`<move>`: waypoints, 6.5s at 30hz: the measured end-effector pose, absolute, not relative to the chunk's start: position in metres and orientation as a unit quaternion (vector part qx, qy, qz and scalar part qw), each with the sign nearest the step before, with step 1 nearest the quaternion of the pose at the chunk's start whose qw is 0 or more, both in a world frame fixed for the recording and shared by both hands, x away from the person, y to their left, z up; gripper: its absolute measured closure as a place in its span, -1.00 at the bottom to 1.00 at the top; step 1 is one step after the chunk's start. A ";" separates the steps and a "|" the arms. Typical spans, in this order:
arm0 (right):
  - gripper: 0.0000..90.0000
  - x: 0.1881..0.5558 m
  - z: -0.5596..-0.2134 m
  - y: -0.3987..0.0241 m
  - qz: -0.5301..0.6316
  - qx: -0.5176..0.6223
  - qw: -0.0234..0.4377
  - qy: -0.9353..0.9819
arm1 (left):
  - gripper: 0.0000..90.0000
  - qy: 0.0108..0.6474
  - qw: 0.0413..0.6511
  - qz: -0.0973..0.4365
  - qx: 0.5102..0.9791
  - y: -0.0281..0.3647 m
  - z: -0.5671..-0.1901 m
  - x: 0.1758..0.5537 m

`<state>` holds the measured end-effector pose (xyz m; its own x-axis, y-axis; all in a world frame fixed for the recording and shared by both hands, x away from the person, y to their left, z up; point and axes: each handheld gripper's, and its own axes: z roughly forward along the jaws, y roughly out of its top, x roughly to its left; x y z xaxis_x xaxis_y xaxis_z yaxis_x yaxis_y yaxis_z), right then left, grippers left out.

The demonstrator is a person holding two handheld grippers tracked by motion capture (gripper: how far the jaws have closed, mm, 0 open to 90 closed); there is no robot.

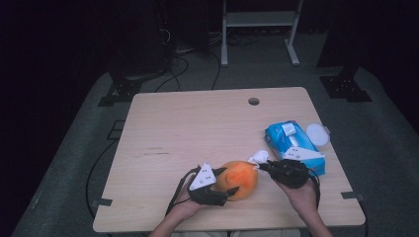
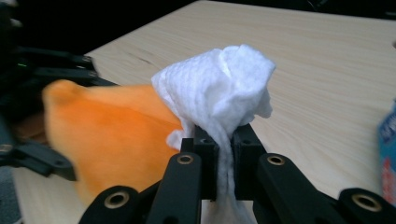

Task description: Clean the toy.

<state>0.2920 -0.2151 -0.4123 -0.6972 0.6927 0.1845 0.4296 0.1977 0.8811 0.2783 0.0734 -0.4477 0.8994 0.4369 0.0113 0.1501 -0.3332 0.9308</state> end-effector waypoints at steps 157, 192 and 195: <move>0.83 0.282 -0.410 -0.194 0.550 0.337 0.109 0.756 | -0.77 0.223 0.552 0.125 0.794 0.079 -0.442 0.288; 0.83 0.286 -0.413 -0.202 0.533 0.355 0.133 0.757 | -0.11 0.205 0.532 0.138 0.810 0.076 -0.438 0.281; 0.83 0.290 -0.417 -0.215 0.532 0.379 0.131 0.746 | -0.09 0.205 0.535 0.138 0.808 0.075 -0.434 0.278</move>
